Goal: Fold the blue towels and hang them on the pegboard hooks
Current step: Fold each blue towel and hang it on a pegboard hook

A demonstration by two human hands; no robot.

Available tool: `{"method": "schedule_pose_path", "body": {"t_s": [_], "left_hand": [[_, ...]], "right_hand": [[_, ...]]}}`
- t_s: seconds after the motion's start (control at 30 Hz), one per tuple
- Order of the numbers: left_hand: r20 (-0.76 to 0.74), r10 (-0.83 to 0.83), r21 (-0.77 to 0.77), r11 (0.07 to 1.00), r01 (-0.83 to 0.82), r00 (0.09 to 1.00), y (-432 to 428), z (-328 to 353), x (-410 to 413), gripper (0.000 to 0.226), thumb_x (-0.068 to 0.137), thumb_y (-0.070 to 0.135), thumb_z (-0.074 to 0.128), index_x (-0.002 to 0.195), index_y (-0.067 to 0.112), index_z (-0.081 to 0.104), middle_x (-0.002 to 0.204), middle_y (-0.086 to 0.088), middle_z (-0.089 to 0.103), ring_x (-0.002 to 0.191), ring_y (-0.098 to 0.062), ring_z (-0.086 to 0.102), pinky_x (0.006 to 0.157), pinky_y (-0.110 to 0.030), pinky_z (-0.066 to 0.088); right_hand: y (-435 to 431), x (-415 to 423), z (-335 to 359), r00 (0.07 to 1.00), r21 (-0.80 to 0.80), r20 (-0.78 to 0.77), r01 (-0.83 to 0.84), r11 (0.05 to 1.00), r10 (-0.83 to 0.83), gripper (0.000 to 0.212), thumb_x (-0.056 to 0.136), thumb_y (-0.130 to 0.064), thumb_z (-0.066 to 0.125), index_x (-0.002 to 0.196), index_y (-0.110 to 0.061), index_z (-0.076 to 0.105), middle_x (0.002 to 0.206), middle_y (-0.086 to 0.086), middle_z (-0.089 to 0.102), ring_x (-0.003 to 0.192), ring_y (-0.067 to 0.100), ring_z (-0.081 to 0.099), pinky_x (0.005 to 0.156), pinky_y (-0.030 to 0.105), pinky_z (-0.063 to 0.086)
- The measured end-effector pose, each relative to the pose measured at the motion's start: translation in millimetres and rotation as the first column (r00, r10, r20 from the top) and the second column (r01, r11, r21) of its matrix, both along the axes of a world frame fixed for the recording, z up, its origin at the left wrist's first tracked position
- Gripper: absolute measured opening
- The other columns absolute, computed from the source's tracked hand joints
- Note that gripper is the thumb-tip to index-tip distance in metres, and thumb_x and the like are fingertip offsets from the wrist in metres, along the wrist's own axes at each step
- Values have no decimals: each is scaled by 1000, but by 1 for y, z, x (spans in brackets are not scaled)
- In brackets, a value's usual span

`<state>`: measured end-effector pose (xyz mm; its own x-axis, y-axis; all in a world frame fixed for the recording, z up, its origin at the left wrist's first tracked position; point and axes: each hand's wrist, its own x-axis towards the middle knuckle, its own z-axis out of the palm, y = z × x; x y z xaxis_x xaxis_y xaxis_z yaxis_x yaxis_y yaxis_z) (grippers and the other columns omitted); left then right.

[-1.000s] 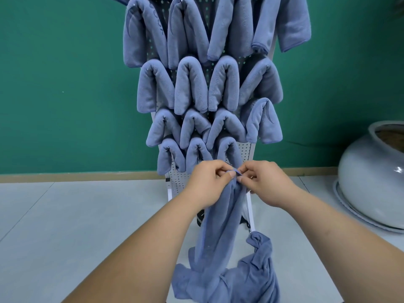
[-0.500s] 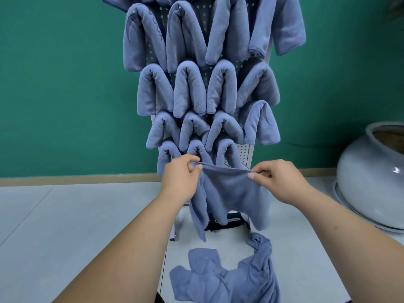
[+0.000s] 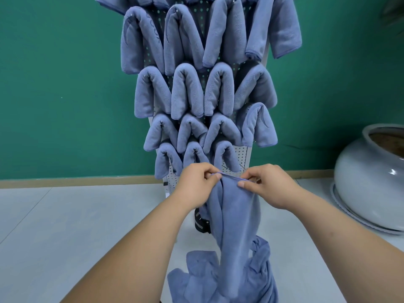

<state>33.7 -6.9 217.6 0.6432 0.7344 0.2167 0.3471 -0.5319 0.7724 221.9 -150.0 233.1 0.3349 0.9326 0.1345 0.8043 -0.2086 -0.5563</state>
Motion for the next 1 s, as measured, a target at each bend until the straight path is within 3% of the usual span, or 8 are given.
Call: {"method": "schedule_pose_path", "body": {"t_s": [0.13,0.3,0.47,0.53,0.7,0.77,0.87,1.0], "left_hand": [[46,125,-76,990,-122,991,17,2,-12,7,97,29,74,93,29,79,71,9,71,66,-3,60,69,-23,50],[67,250,-83,966,-245,966,32,2,-25,10,98,27,72,89,28,77,69,13,69,71,-6,64,74,-28,55],[81,307,-80,950,-301,948,33,2,-27,9,98,24,73,91,30,76,70,14,69,65,2,61,65,-13,45],[91,283,-101,956,-274,955,32,1,-27,7,95,24,76,98,30,77,76,12,72,63,2,60,70,-14,47],[170,170,-237,963,-127,971,25,1,-22,22,93,14,79,108,29,77,91,10,77,64,-6,62,82,-34,61],[213,130,-298,953,-63,968,20,3,-19,23,93,10,78,111,25,76,91,7,78,65,-9,64,84,-38,63],[266,81,-369,929,25,960,12,4,-15,23,94,8,77,114,20,75,95,-2,80,74,-11,65,93,-43,62],[306,29,-409,907,104,951,-1,4,-8,21,94,10,78,111,22,75,96,-6,80,86,-16,69,99,-47,60]], "right_hand": [[-10,17,2,998,-3,18,67,998,-67,7,93,-41,78,88,-36,77,85,-18,75,83,-1,66,73,23,50],[-17,32,2,986,-10,86,144,990,-143,3,94,-37,77,92,-36,79,85,-15,76,84,9,69,78,33,56],[-16,26,6,973,134,-221,90,987,-59,18,101,-24,69,111,-38,74,66,-1,71,66,8,62,76,33,59],[-15,17,13,938,170,-347,81,982,-17,20,104,-16,65,112,-31,76,62,1,66,65,10,63,77,39,63],[-13,-1,24,881,120,-462,-49,992,99,23,99,-8,68,111,-27,74,96,3,80,97,23,76,93,41,60],[-13,-6,23,907,108,-399,-98,989,134,26,97,-7,70,113,-27,72,101,-2,80,100,21,76,95,41,60],[-9,-12,19,967,122,-240,-57,991,85,18,100,-14,68,101,-30,75,86,-5,78,84,11,75,87,43,60],[-4,-22,16,983,216,-160,-50,975,86,12,93,-28,79,85,-36,76,90,-9,69,82,8,67,79,23,53]]}}
